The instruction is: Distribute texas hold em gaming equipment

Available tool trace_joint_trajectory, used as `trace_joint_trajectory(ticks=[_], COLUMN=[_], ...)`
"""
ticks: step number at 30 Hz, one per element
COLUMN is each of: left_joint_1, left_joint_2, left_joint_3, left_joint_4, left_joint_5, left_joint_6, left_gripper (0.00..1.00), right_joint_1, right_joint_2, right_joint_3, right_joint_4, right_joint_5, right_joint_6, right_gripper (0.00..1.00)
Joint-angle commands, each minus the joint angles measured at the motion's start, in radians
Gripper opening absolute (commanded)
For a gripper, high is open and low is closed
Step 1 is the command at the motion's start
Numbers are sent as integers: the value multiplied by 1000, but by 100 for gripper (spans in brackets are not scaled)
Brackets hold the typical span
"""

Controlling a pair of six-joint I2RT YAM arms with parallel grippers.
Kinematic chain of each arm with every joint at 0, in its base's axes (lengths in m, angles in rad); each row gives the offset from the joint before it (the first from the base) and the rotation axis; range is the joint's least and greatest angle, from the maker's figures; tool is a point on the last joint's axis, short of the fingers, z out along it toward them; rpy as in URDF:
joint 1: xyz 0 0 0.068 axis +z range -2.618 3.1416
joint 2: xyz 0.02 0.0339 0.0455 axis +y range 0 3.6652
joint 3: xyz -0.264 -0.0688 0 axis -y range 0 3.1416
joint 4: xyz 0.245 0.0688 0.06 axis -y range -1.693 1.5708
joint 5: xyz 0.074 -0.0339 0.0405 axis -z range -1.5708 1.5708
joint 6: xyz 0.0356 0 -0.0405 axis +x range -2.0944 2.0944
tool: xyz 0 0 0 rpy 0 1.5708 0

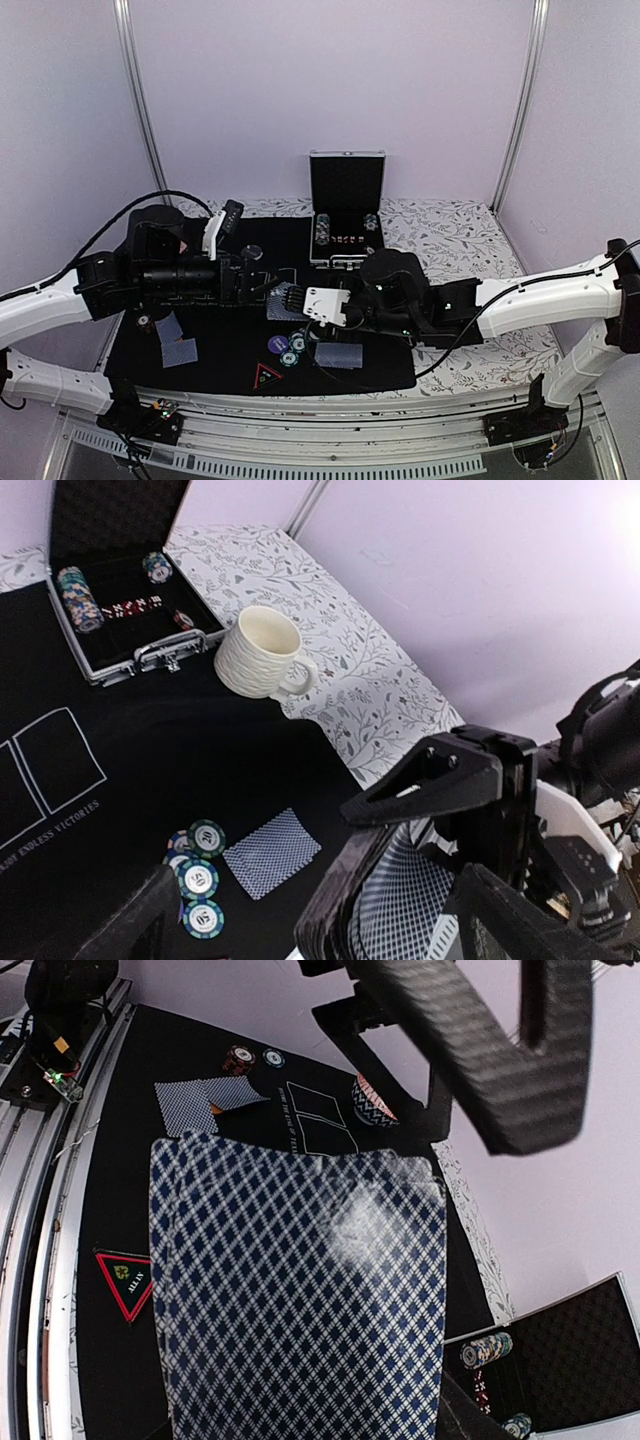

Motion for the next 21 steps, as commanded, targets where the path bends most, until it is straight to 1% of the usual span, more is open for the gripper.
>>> trace_joint_trajectory(ticks=[1, 6, 11, 17, 21], left_joint_1=[-7, -2, 20, 84, 98], left_joint_2=[28, 66, 117, 138, 145], left_joint_3=[77, 92, 136, 119, 106], left_joint_4=[-57, -59, -114, -115, -122], left_joint_5=[-109, -94, -66, 61, 90], left_joint_6=[71, 123, 169, 157, 163], left_gripper=[98, 98, 98, 98, 98], right_joint_1=[-7, -28, -40, -67, -80], right_joint_2=[27, 39, 54, 73, 86], right_joint_3=[55, 78, 107, 122, 135], right_joint_4=[44, 46, 46, 56, 58], right_joint_5=[-23, -45, -64, -91, -111], right_joint_6=[-64, -89, -114, -121, -123], right_gripper=[54, 54, 55, 55, 55])
